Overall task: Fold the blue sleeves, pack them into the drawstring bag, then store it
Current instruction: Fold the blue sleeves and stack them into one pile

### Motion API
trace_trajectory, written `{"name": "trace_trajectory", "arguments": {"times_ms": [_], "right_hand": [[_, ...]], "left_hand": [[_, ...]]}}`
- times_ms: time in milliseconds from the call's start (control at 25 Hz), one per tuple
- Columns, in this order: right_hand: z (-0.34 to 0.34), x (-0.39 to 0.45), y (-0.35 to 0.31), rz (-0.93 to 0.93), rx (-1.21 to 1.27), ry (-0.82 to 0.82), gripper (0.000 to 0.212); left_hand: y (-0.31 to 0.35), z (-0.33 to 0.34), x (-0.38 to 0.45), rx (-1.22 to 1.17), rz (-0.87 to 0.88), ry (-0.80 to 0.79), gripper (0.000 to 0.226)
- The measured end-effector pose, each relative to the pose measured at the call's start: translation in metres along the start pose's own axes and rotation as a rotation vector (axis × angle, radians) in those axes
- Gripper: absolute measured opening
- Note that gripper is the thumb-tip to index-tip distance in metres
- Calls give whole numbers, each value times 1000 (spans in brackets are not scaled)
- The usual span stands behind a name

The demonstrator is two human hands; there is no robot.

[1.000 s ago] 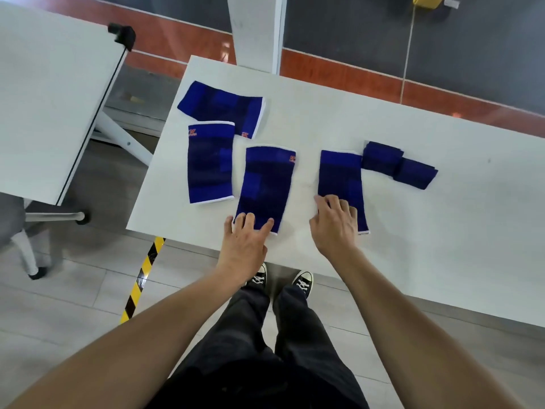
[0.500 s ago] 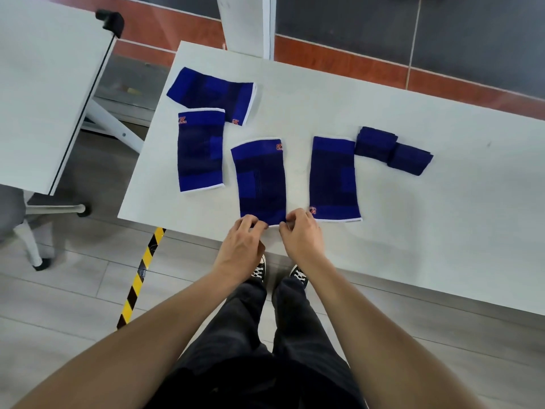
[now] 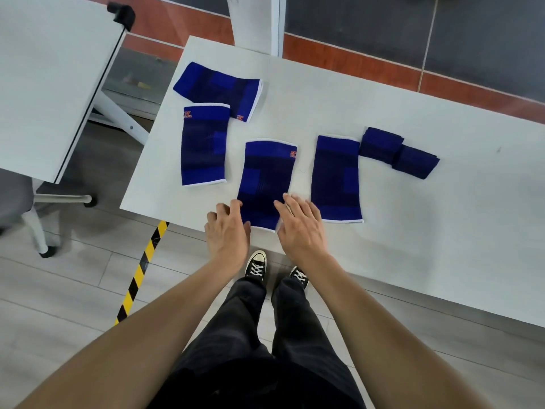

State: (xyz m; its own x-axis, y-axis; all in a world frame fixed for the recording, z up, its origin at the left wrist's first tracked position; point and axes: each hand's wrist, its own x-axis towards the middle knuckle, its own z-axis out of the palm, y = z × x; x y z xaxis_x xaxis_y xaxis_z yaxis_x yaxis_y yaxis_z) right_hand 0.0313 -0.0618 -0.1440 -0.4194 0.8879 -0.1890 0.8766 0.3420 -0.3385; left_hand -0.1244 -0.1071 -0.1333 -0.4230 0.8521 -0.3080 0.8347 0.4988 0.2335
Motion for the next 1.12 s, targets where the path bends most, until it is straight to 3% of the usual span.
{"name": "trace_trajectory", "arguments": {"times_ms": [120, 280, 360, 480, 560, 640, 720, 800, 920, 1040, 1120], "right_hand": [[-1, 3, -5, -10, 15, -123, 45], [-11, 10, -10, -64, 33, -36, 31], [-18, 24, -9, -47, 37, 11, 41], [-21, 42, -9, -63, -78, -141, 65], [-19, 45, -9, -48, -167, -261, 75], [-17, 38, -11, -30, -237, -260, 78], [-17, 31, -15, -18, -279, -215, 71], [-18, 25, -14, 16, -254, -180, 61], [-19, 18, -7, 141, 78, -203, 40], [-27, 14, 6, 328, 627, -316, 21], [-32, 13, 18, 383, 746, -294, 11]], "left_hand": [[-10, -6, 11, 34, 5, 34, 43], [-36, -19, 23, 118, 86, 60, 46], [-44, -24, 27, 136, 115, 59, 35], [-49, -22, 27, 123, 150, 79, 22], [-52, -16, 22, 124, 176, 69, 32], [-56, -12, 18, 139, 201, 64, 44], [-56, -11, 16, 159, 201, 65, 56], [-48, -12, 14, 100, 76, 51, 62], [-43, -14, 10, -113, -153, 50, 51], [-43, -12, 9, -249, -149, 1, 34], [-43, -12, 12, -275, -132, -33, 31]]}}
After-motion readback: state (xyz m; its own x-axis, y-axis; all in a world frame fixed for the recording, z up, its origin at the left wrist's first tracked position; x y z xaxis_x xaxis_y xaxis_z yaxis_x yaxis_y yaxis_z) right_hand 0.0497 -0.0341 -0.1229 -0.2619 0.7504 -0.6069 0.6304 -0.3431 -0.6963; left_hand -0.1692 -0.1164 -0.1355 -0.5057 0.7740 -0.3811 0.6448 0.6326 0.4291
